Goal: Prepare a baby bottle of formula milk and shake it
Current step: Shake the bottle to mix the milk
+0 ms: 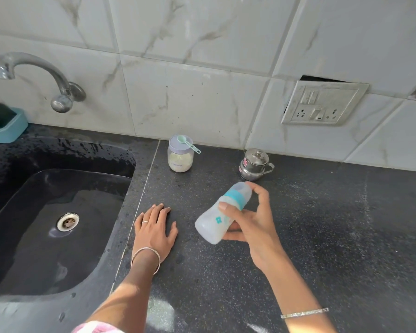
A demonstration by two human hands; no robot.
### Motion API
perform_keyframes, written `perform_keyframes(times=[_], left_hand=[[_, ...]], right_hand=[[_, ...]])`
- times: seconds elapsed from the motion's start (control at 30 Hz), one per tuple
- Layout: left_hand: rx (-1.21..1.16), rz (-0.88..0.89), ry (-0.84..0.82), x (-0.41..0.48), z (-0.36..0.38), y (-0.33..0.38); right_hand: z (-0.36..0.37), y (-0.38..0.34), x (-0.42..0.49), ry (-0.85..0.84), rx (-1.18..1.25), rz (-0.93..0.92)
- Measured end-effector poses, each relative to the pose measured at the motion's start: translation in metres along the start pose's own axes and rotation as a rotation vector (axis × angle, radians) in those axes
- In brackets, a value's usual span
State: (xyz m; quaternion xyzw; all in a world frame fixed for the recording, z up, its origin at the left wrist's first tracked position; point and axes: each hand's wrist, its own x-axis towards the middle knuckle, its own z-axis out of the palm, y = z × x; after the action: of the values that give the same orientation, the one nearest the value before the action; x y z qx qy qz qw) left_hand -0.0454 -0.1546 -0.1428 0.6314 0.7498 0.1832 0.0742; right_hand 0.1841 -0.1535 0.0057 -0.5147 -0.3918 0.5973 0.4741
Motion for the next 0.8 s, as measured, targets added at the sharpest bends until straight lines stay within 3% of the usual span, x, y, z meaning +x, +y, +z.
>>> perform_keyframes(times=[0.13,0.27,0.4,0.57,0.7,0.8], left_hand=[[0.011,-0.001,-0.004,-0.001,-0.001,0.002],[0.000,-0.006,-0.007,0.000,-0.001,0.001],[0.003,-0.009,-0.010,-0.001,-0.001,0.001],[0.000,-0.009,-0.003,0.000,-0.002,0.002],[0.011,-0.002,-0.002,-0.001,-0.002,0.001],[0.005,-0.002,0.002,-0.001,-0.002,0.001]], right_hand=[[-0.004,-0.005,0.005,0.123,0.059,-0.052],[-0.006,-0.008,0.003,-0.011,-0.025,-0.023],[-0.009,-0.013,0.007,0.137,0.079,-0.091],[-0.011,-0.009,0.000,-0.096,-0.068,-0.025],[-0.008,-0.003,0.002,0.065,0.058,-0.065],[-0.006,0.003,-0.002,-0.040,0.006,-0.010]])
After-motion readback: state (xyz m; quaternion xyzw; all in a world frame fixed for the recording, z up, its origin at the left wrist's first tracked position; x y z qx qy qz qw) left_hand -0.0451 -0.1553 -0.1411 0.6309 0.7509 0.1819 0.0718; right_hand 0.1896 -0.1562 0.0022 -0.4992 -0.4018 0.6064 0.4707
